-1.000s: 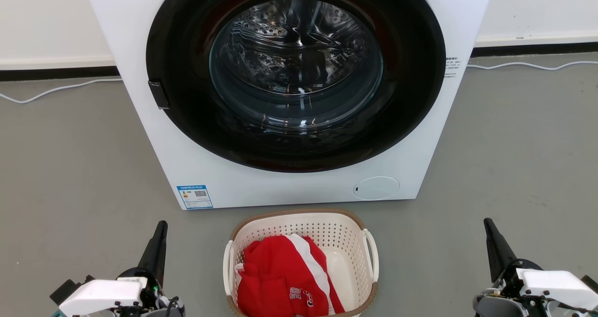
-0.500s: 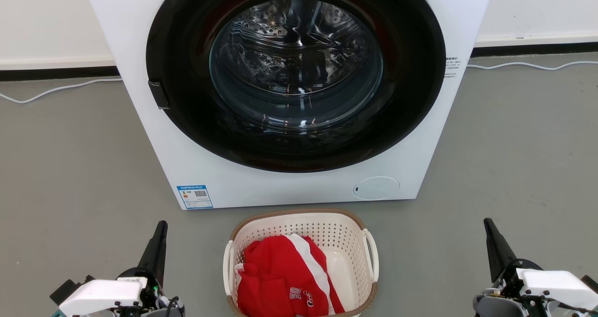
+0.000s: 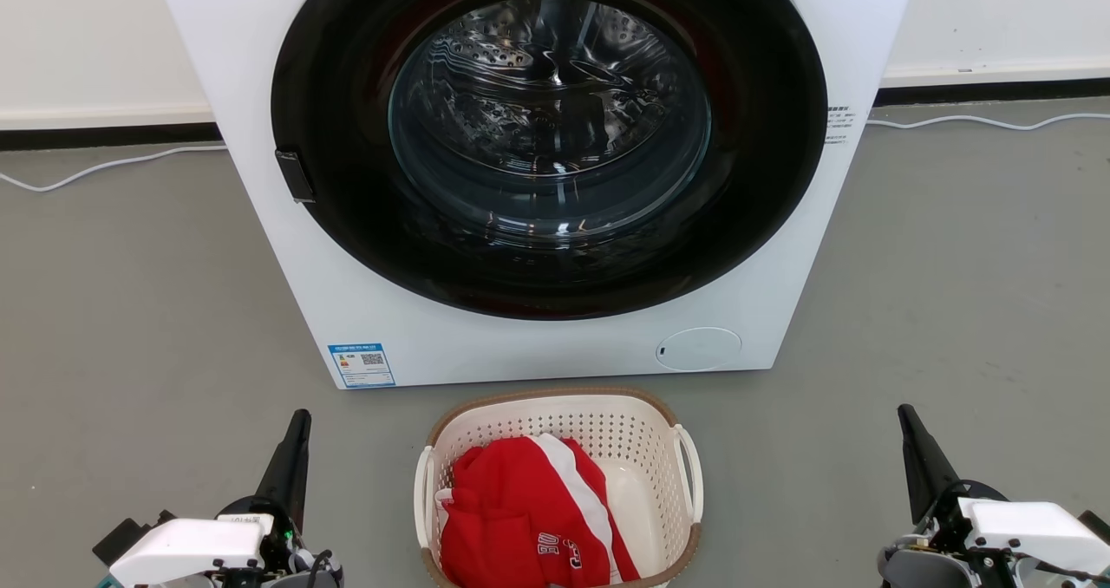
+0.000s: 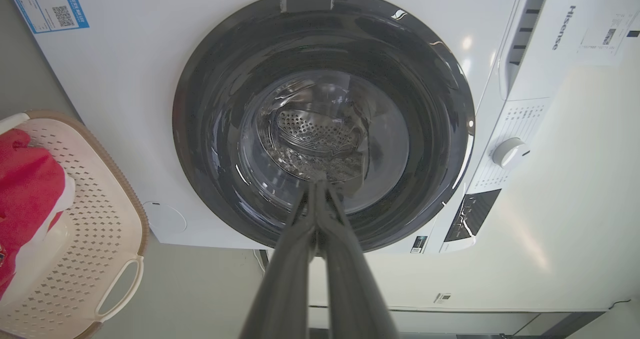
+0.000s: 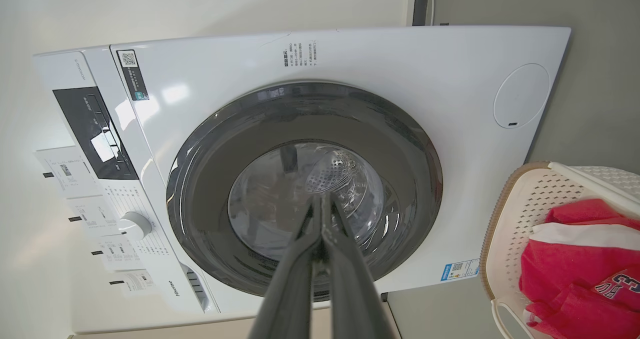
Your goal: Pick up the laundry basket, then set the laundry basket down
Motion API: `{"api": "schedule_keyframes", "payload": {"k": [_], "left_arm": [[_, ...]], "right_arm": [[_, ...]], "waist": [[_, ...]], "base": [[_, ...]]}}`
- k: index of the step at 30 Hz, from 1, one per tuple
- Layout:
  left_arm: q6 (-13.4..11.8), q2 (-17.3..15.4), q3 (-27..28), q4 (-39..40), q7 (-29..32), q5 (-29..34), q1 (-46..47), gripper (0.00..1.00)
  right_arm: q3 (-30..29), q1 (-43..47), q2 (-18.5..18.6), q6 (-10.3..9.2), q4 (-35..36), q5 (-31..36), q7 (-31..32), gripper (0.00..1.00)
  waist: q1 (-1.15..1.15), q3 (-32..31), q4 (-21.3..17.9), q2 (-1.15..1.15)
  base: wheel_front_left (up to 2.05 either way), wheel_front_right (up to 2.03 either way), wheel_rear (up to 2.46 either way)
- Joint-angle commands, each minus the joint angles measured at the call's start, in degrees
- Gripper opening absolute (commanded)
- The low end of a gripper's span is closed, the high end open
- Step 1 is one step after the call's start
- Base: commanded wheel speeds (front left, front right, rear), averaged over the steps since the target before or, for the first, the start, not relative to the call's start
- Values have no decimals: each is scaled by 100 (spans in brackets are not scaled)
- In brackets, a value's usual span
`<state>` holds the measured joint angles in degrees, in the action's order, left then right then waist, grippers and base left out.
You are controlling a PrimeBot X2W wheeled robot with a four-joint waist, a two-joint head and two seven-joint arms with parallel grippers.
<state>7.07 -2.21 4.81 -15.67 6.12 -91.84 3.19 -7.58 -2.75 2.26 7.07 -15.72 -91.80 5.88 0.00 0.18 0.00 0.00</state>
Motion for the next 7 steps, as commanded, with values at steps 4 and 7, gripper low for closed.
{"api": "schedule_keyframes", "payload": {"k": [4, 7], "left_arm": [[42, -66, 172, 162, 37, -32, 301, 0], [42, -66, 172, 162, 37, -32, 300, 0]], "right_arm": [[105, -343, 62, 42, 169, -37, 61, 0], [105, -343, 62, 42, 169, -37, 61, 0]], "waist": [[0, 0, 0, 0], [0, 0, 0, 0]], "base": [[0, 0, 0], [0, 0, 0]]}}
